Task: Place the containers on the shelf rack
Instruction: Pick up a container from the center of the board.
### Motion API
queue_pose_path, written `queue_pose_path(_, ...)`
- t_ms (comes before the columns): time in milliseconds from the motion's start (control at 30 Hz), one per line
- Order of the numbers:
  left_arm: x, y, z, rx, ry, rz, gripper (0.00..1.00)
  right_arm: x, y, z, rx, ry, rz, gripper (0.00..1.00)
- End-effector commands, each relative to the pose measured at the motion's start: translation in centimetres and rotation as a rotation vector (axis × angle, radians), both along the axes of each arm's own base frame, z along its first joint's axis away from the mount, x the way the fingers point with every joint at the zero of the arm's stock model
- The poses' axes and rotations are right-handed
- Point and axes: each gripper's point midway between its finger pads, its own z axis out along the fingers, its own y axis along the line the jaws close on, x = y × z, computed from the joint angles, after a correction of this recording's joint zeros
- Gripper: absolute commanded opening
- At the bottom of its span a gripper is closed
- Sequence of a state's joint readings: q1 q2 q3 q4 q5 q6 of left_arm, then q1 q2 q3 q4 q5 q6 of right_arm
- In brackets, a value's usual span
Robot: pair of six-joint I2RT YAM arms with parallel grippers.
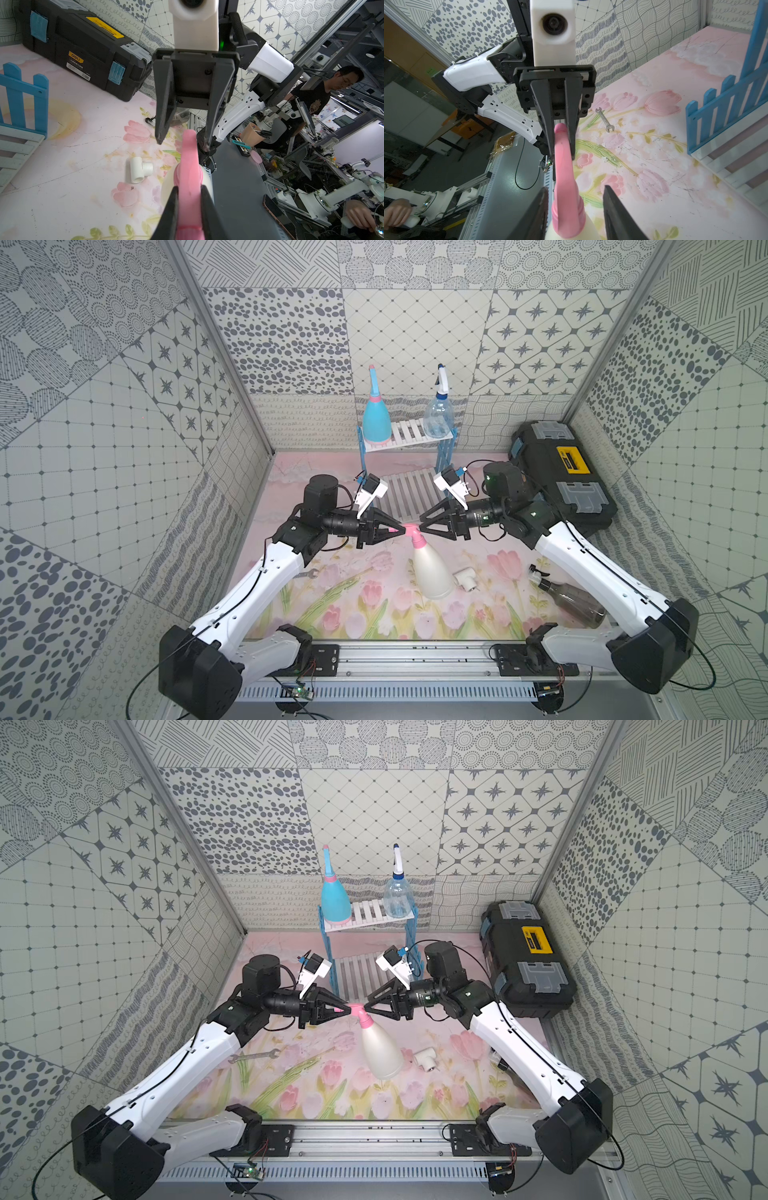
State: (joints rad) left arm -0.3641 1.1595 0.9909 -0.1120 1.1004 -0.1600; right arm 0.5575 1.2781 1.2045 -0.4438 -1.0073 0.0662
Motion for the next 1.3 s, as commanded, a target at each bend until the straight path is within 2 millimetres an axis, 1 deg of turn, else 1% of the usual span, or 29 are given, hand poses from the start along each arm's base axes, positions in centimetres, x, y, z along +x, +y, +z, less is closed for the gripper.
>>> queue_pose_path(0, -0.6, -0.1, 0.6, -0.017, -0.037, -0.050, 0.00, -0.5, 0.4, 1.2, 0.023, -0.037, 0.037, 0.40)
queue_pose_path(100, -0.4, -0.2, 0.6, -0.016, -0.035, -0.044, 0.00, -0.7, 0.5, 1.0, 0.015, -0.039, 0.044, 0.37)
queue_pose_path(233, -0.3, -0.2, 0.6, -0.014, -0.039, -0.039, 0.00, -0.8, 0.5, 0.8, 0.005, -0.043, 0.044, 0.31)
queue_pose_path(367, -0.1, -0.2, 0.5, -0.012, -0.036, -0.034, 0.00, -0.7, 0.5, 0.6, -0.005, -0.056, 0.039, 0.20)
queue_pose_path(467, -0.1, -0.2, 0.4, -0.010, -0.033, -0.032, 0.00, -0.6, 0.4, 0.4, -0.016, -0.080, 0.026, 0.05)
queue_pose_path(567, 0.0, -0.2, 0.4, -0.012, -0.030, -0.029, 0.00, -0.5, 0.2, 0.3, -0.026, -0.106, 0.010, 0.00)
queue_pose_path(667, 0.1, -0.2, 0.5, -0.017, -0.028, -0.027, 0.00, -0.4, 0.0, 0.3, -0.036, -0.142, -0.007, 0.00)
queue_pose_path(700, 0.1, -0.2, 0.4, -0.017, -0.027, -0.023, 0.13, -0.4, -0.1, 0.2, -0.041, -0.154, -0.015, 0.00)
queue_pose_path(767, 0.3, -0.3, 0.5, -0.021, -0.030, -0.018, 0.60, -0.3, -0.2, 0.3, -0.047, -0.173, -0.028, 0.00)
queue_pose_path(800, 0.3, -0.3, 0.4, -0.024, -0.029, -0.016, 0.78, -0.2, -0.3, 0.2, -0.051, -0.179, -0.037, 0.00)
queue_pose_path(833, 0.4, -0.3, 0.4, -0.027, -0.031, -0.013, 0.89, -0.1, -0.4, 0.2, -0.056, -0.187, -0.046, 0.00)
queue_pose_path(867, 0.4, -0.3, 0.4, -0.030, -0.031, -0.009, 0.95, 0.0, -0.5, 0.2, -0.060, -0.197, -0.058, 0.00)
queue_pose_path(900, 0.5, -0.3, 0.3, -0.033, -0.038, -0.002, 0.98, 0.1, -0.6, 0.2, -0.065, -0.206, -0.070, 0.00)
queue_pose_path(967, 0.9, -0.1, 0.1, -0.032, -0.046, 0.033, 0.99, 0.4, -1.0, -0.1, -0.080, -0.223, -0.106, 0.00)
queue_pose_path(1033, 1.9, 0.4, -0.2, -0.024, -0.074, 0.123, 0.99, 1.0, -1.6, -0.5, -0.104, -0.246, -0.168, 0.00)
queue_pose_path(1133, 3.3, 1.9, -0.7, -0.010, -0.145, 0.300, 0.99, 2.4, -2.9, -1.3, -0.131, -0.283, -0.296, 0.00)
queue_pose_path(1200, 4.0, 3.2, -1.1, 0.009, -0.164, 0.403, 0.99, 3.6, -4.1, -1.2, -0.113, -0.332, -0.422, 0.00)
queue_pose_path(1267, 4.4, 4.1, -1.8, 0.028, -0.167, 0.468, 0.99, 4.8, -5.3, -1.4, -0.096, -0.372, -0.539, 0.00)
